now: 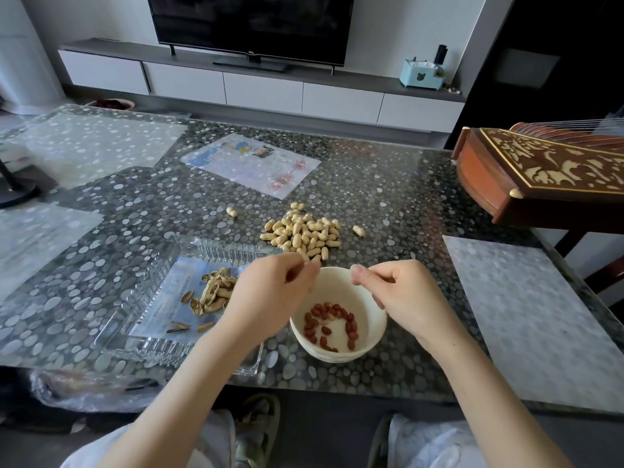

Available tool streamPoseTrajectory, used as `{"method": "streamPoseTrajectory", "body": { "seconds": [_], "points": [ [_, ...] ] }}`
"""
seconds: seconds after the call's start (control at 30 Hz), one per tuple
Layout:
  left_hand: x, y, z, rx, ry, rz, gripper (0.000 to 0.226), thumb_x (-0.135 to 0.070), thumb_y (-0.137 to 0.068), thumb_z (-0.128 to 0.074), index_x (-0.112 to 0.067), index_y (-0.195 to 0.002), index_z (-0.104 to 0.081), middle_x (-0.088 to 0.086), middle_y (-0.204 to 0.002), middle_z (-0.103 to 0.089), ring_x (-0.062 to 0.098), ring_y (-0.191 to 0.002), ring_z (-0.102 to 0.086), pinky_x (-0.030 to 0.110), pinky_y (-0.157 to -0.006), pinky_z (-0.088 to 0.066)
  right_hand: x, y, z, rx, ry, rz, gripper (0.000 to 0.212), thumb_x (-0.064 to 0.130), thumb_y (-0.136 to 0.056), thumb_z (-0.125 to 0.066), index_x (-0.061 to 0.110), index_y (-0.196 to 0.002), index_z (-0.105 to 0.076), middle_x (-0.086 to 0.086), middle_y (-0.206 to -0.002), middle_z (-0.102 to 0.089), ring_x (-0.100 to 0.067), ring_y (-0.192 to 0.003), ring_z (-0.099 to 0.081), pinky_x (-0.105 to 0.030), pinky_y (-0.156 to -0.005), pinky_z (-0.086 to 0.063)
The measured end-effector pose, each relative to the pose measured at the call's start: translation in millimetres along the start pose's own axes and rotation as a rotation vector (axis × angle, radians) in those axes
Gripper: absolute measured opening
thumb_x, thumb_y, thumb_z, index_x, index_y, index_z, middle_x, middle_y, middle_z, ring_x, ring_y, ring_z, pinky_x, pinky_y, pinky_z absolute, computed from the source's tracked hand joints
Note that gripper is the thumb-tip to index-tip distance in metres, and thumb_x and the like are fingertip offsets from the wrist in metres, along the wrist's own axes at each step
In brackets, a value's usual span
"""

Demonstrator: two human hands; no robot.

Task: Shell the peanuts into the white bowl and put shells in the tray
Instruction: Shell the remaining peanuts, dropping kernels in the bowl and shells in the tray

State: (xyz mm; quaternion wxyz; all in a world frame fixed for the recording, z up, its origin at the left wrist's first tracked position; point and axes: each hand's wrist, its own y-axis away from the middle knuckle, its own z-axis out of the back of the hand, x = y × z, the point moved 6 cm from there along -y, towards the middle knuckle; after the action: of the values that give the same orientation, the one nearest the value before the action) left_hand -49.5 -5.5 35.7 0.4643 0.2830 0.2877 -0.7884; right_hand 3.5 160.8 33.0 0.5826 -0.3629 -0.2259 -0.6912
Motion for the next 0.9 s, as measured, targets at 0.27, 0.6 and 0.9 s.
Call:
{"method": "streamPoseTrajectory", "body": {
  "seconds": [0.27, 0.6, 0.9],
  "points": [
    [75, -8, 54, -0.171, -0.113, 0.349, 0.043, -0.03, -0.092, -0.053, -0.005, -0.057, -0.052, -0.002, -0.042, -0.042, 0.014, -0.038, -0.033, 0.021, -0.045, -0.024, 45, -19, -51, 0.166, -0.235, 0.051, 0.008, 0.022, -0.082, -0.074, 0.016, -0.088, -0.075, 0.006, -0.068, -0.068, -0.006, -0.059, -0.059, -0.019, -0.057, -0.049],
    [111, -10, 64, -0.064, -0.365, 0.446, 0.044, -0.04, -0.091, -0.053, -0.012, -0.058, -0.041, 0.001, -0.052, -0.045, 0.018, -0.048, -0.041, 0.023, -0.046, -0.026, 72, -48, -96, 0.283, 0.236, 0.146, 0.022, 0.03, -0.086, -0.068, 0.024, -0.108, -0.072, 0.016, -0.075, -0.064, -0.01, -0.059, -0.056, -0.022, -0.059, -0.047],
    [102, -15, 69, -0.207, -0.258, 0.407, 0.023, -0.04, -0.092, -0.05, -0.017, -0.09, -0.054, -0.006, -0.072, -0.055, 0.014, -0.061, -0.053, 0.026, -0.052, -0.034, -68, -138, -10, -0.02, 0.393, -0.429, 0.039, 0.032, -0.099, -0.046, 0.012, -0.132, -0.057, -0.007, -0.137, -0.055, -0.027, -0.122, -0.052, -0.033, -0.097, -0.043]
  ]
}}
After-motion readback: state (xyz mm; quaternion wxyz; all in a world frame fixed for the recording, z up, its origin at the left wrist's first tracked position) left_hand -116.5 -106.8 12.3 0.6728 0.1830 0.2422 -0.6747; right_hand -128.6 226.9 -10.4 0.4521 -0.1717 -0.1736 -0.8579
